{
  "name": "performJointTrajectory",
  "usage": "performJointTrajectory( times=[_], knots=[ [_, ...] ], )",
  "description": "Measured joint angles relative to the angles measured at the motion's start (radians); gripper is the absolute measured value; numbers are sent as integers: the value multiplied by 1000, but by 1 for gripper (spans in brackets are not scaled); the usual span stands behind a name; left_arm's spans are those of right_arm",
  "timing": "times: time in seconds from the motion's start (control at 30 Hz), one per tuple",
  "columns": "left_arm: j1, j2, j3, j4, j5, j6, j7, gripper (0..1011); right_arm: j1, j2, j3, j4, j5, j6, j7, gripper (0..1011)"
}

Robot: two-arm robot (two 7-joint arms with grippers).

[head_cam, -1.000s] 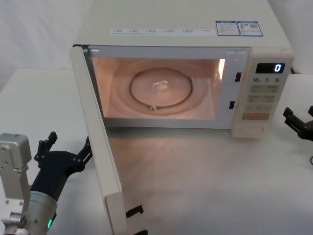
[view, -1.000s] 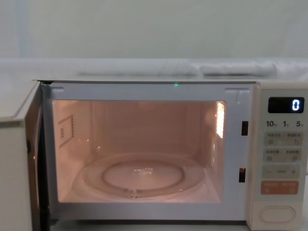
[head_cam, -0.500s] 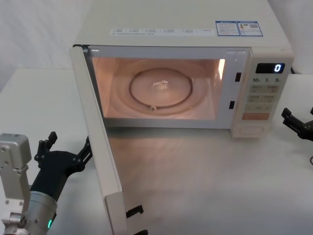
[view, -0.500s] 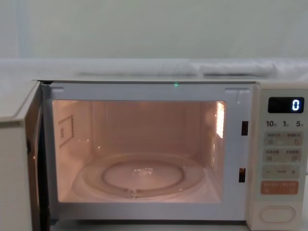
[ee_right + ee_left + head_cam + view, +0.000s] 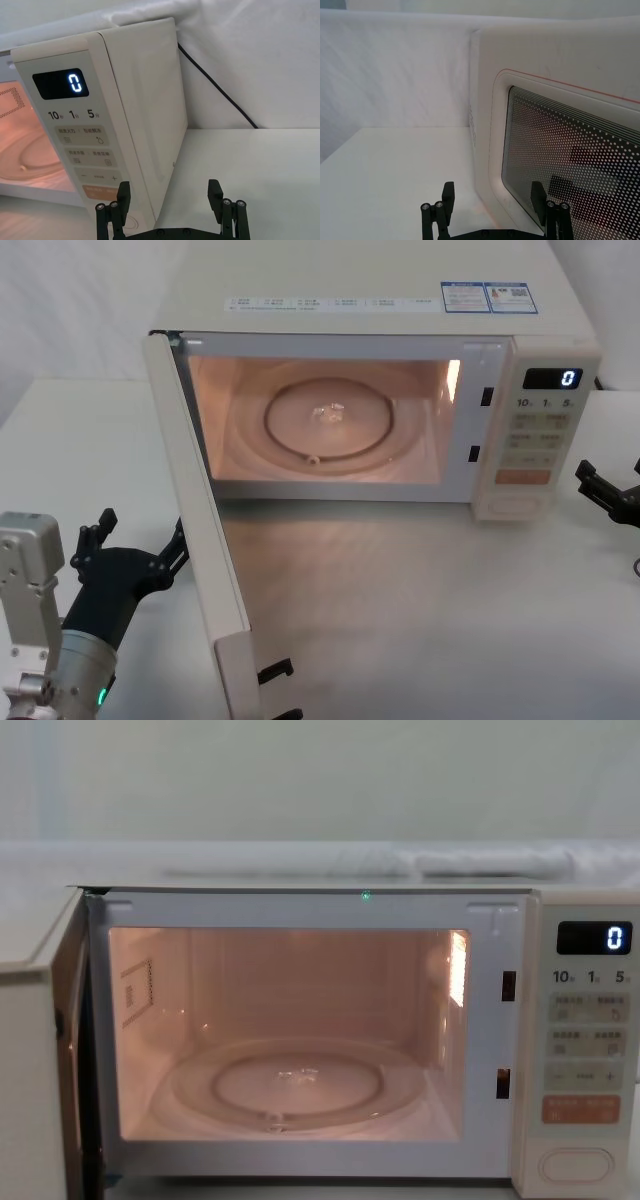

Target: Press the button to open the microwave door with one hand; close the microwave door with the other hand.

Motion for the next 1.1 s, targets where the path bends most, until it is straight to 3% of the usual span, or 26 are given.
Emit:
performJointTrajectory(
  times=[0.47,0.67,1.0,1.1],
  knots=[
    [0,0,0,0,0,0,0,981,0,0,0,0,0,0,0,1002],
    [0,0,0,0,0,0,0,862,0,0,0,0,0,0,0,1003],
    [0,0,0,0,0,0,0,508,0,0,0,0,0,0,0,1002],
    [0,0,0,0,0,0,0,445,0,0,0,0,0,0,0,1003]
  ],
)
